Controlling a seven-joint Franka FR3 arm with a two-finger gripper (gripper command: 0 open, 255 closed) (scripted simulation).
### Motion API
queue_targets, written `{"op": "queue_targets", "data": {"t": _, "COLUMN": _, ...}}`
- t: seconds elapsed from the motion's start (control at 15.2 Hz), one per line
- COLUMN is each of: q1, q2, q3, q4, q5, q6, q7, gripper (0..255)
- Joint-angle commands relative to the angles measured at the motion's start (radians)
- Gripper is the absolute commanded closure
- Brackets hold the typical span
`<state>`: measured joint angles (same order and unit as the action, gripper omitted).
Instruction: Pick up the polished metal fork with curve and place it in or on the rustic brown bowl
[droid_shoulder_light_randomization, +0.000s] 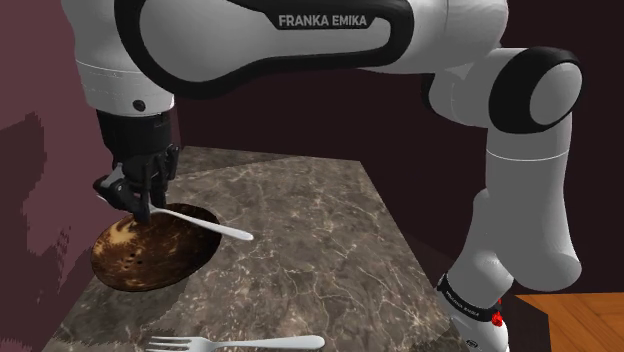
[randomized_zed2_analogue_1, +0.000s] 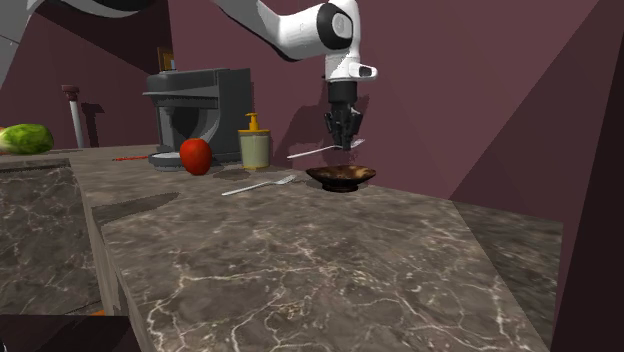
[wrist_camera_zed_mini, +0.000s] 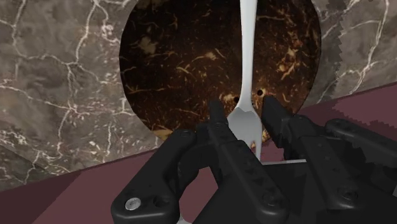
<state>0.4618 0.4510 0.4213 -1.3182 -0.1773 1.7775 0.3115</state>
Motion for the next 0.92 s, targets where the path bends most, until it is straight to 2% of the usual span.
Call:
{"op": "queue_targets", "data": {"t": 0.0, "q1": -0.004, "q2": -0.003, "q3": -0.001, "q4": -0.033, "q5": 0.0, "q6": 0.03, "q7": 0.001, "gripper": 255}}
{"op": "queue_targets", "data": {"t": 0.53, "q1": -0.012, "q2": 0.005, "q3": -0.005, "q4": -0.13, "q5": -0.006, "q6": 0.134, "q7": 0.008, "gripper": 255}}
{"op": "queue_targets", "data": {"t": 0.86, "q1": -0.012, "q2": 0.005, "q3": -0.005, "q4": -0.134, "q5": -0.006, "q6": 0.138, "q7": 0.008, "gripper": 255}}
